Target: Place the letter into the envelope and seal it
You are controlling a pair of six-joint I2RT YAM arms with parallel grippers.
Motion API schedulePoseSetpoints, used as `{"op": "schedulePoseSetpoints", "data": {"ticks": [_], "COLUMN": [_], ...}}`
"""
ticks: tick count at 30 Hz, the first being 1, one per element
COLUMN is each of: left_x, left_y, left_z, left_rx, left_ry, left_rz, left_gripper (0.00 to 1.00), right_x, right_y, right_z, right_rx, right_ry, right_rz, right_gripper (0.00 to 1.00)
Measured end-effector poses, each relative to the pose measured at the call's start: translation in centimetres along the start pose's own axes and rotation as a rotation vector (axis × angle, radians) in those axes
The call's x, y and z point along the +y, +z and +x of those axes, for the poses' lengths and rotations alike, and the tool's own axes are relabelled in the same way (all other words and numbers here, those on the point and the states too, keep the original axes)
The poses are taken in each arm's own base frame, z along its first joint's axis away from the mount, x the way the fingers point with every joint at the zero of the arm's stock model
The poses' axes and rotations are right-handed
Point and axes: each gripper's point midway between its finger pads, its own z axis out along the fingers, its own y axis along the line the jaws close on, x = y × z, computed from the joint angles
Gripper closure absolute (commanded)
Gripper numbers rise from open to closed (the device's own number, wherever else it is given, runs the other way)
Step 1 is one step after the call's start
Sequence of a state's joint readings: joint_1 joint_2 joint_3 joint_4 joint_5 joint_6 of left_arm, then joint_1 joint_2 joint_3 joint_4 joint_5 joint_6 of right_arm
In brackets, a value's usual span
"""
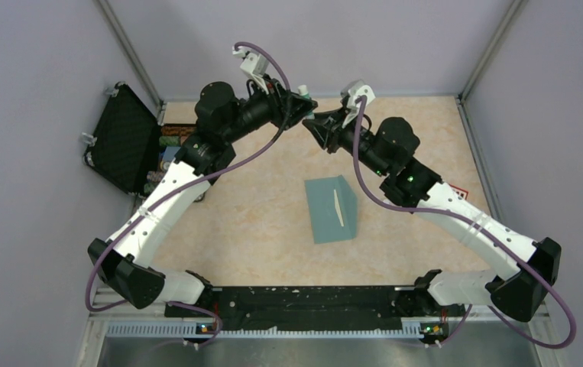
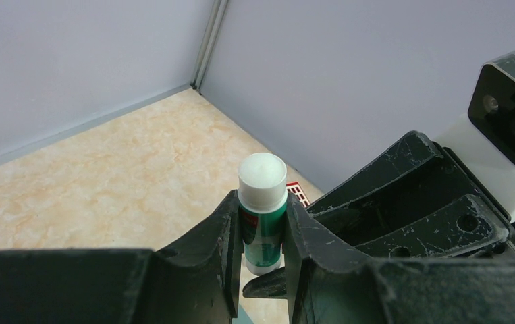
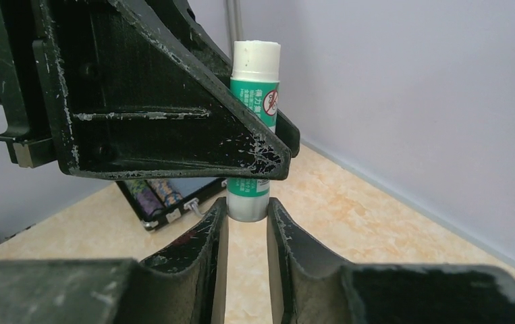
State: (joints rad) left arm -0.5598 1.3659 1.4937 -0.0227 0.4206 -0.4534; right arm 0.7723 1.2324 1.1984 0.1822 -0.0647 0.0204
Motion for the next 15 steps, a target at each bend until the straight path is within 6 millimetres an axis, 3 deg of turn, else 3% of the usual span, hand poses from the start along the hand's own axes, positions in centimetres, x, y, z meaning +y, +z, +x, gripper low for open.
{"op": "schedulePoseSetpoints", "data": {"ticks": [3,6,7,10,11,14,15], "left_x": [0.0,0.1,0.2,0.3,0.3,0.3,0.3], "left_y": [0.0,0.1,0.1,0.1,0.1,0.1,0.1], "left_z": [-0.1,0.2,0.3,0.5,0.4,0.5,0.5], "left_rx": [-0.006,-0.001,0.001,0.003,0.002,0.002,0.003], "left_ry": [0.001,-0.002,-0.004,-0.010,-0.009,-0.009,-0.010], "left_rz": [0.003,0.001,0.001,-0.002,-0.003,-0.003,-0.003], "left_gripper": [1.00,1.00,1.00,1.00,1.00,1.00,1.00], "right_x": [0.0,-0.2,-0.2,-0.2,-0.1,-0.2,-0.2], "right_y": [0.0,0.2,0.3,0.3,0.3,0.3,0.3], "right_z": [-0.1,-0.5,-0.8,-1.3,-1.2,-1.2,-1.2], "right_rx": [-0.002,-0.008,-0.014,-0.024,-0.023,-0.021,-0.021], "right_ry": [0.006,0.010,0.012,0.014,0.018,0.023,0.022], "right_rz": [0.004,0.011,0.015,0.015,0.013,0.016,0.016], "right_gripper": [0.66,0.62,0.63,0.79,0.79,0.55,0.51]}}
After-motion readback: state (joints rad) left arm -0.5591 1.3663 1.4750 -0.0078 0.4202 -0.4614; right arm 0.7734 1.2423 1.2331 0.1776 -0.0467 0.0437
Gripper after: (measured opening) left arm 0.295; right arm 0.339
